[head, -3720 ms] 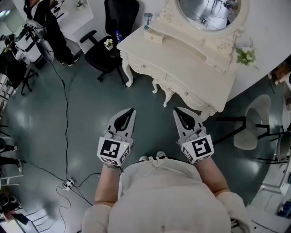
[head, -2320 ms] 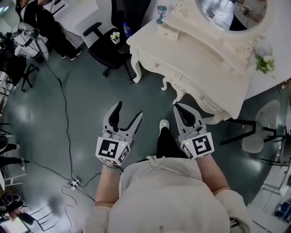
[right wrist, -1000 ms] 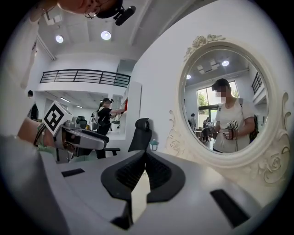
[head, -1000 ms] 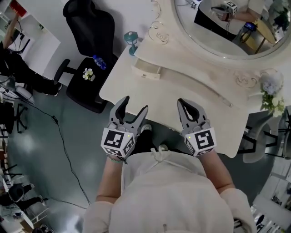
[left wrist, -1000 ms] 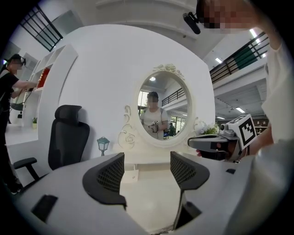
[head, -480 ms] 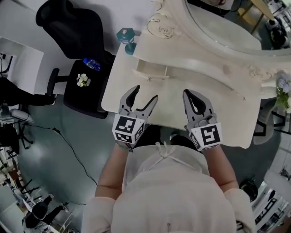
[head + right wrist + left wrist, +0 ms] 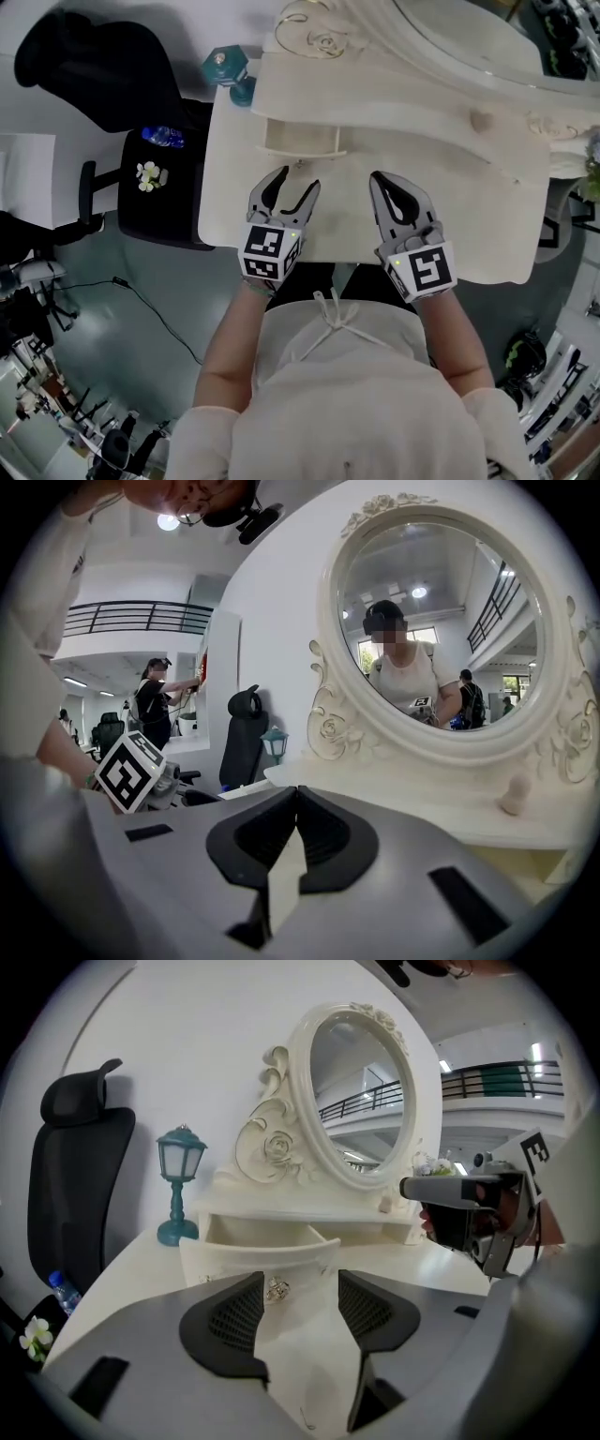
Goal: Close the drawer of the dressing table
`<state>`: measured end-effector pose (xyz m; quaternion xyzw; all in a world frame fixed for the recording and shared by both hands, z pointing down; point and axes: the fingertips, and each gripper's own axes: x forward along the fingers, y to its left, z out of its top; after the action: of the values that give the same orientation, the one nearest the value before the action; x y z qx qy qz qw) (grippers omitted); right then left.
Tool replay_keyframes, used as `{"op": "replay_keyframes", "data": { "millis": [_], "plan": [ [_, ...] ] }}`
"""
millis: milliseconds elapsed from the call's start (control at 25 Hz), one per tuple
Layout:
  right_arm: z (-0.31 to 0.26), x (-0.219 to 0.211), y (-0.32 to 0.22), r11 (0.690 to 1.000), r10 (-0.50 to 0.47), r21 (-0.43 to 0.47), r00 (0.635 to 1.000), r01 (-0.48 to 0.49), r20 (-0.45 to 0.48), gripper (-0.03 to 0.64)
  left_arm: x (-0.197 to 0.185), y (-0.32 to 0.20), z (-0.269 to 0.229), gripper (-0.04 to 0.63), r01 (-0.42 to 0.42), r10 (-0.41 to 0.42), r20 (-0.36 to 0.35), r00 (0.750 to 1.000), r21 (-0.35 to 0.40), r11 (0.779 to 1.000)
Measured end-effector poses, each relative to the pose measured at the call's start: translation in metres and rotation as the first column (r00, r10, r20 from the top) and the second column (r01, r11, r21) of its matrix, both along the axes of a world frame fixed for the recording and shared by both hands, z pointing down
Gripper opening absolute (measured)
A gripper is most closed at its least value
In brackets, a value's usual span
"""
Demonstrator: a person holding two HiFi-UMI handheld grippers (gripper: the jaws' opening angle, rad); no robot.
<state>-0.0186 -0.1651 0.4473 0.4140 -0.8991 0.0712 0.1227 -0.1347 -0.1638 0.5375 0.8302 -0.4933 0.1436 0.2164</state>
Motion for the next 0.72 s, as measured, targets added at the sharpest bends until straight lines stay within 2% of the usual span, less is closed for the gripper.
{"op": "replay_keyframes", "data": {
  "millis": [160, 320, 440, 720],
  "plan": [
    [0.013, -0.001, -0.004, 1.000, 0.002, -0.027, 1.000, -0.002, -0.011, 0.006, -0.001, -0.009, 0.020, 0.261, 0.023, -0.023, -0.007, 1.000, -0.042, 0.999],
    [0.021, 0.004, -0.008, 0.999, 0.029, -0.041, 0.999, -0.030, -0.017, 0.006, -0.003, -0.020, 0.033, 0.250, 0.047, -0.046, 0.015, 0.999, -0.061, 0.997],
    [0.026, 0.005, -0.007, 0.998, 0.033, -0.047, 0.999, -0.035, -0.025, 0.006, -0.010, -0.023, 0.036, 0.161, 0.090, -0.088, 0.043, 0.995, -0.059, 0.994],
    [0.029, 0.001, -0.002, 0.998, 0.022, -0.050, 0.999, -0.024, -0.033, 0.006, -0.007, -0.022, 0.037, 0.150, 0.083, -0.081, 0.038, 0.996, -0.074, 0.994]
  ]
}}
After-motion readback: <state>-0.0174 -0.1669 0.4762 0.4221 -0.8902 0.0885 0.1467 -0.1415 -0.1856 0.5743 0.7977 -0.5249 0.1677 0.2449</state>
